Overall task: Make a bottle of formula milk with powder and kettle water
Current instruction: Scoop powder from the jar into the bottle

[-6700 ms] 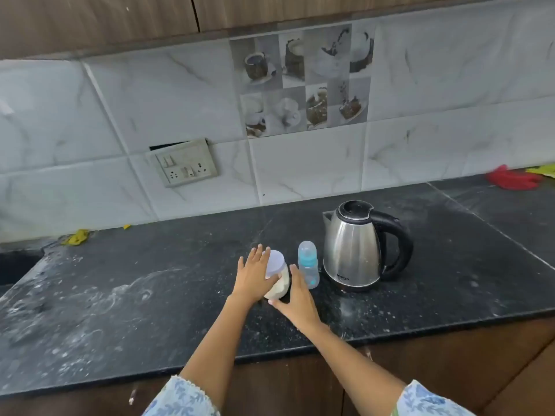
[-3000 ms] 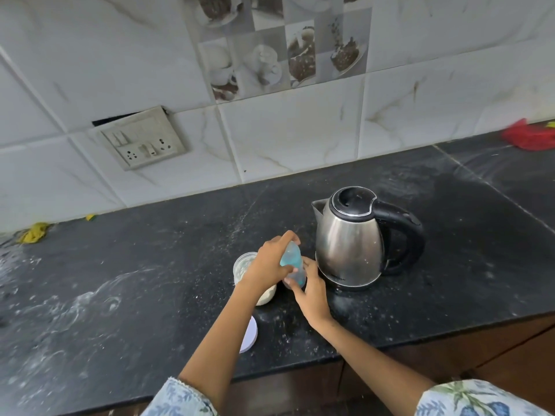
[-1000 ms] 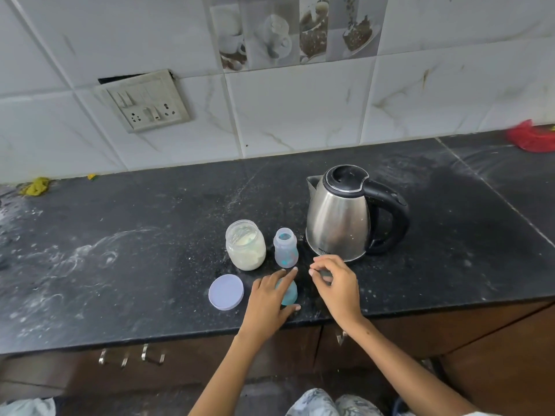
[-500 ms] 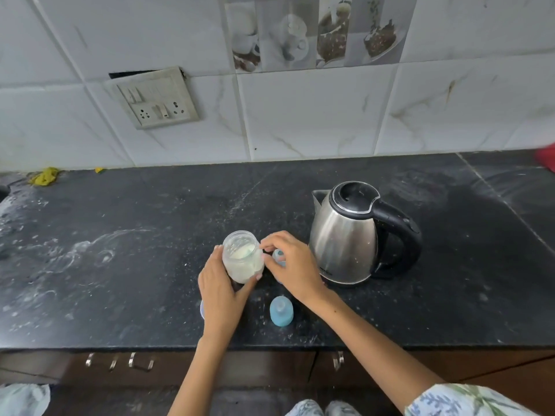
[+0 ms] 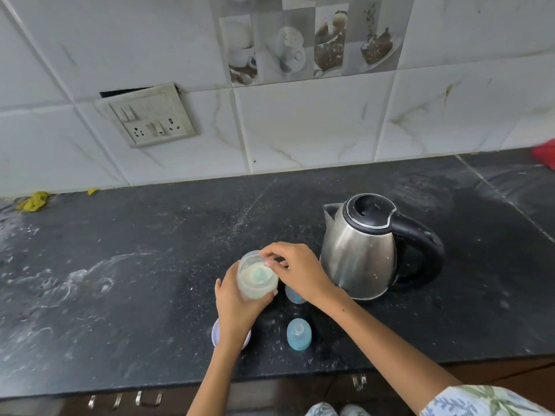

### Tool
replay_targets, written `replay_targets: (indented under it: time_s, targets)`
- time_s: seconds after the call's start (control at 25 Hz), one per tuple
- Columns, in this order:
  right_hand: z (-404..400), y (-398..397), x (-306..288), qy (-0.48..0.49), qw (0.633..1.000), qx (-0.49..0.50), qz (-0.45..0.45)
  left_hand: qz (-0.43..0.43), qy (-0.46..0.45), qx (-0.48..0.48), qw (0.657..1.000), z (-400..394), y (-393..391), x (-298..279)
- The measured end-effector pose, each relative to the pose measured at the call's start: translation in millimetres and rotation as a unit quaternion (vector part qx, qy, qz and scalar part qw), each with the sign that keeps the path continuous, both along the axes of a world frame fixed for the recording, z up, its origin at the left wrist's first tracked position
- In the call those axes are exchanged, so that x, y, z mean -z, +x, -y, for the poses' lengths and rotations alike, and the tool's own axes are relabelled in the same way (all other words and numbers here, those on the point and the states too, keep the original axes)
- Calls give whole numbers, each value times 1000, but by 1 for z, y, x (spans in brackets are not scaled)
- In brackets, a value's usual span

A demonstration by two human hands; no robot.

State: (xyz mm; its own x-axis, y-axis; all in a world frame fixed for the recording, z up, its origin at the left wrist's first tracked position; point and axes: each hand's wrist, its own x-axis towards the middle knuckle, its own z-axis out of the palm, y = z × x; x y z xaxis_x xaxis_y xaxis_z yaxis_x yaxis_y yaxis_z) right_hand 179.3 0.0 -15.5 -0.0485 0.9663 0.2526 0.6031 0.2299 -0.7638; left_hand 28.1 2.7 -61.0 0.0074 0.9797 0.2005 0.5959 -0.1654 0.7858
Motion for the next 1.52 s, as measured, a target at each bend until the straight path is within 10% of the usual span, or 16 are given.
replay_targets:
  time_s: [0.12, 0.28, 0.4, 1.0, 1.52]
  targets:
    - [-4, -2, -10, -63, 993, -22, 97, -65, 42, 51, 996, 0, -2, 5]
    - [-8, -24, -22, -157, 888, -67, 428, -86, 74, 93, 989, 0, -9, 14]
    - [-11, -35, -23, -165, 862, -63, 476, -87, 79, 101, 988, 0, -10, 11]
    - [-6, -10, -21, -133, 940, -122, 291, -63, 80, 125, 987, -5, -18, 8]
    - [11, 12, -25, -132, 985, 93, -67, -22, 15, 57, 998, -2, -22, 3]
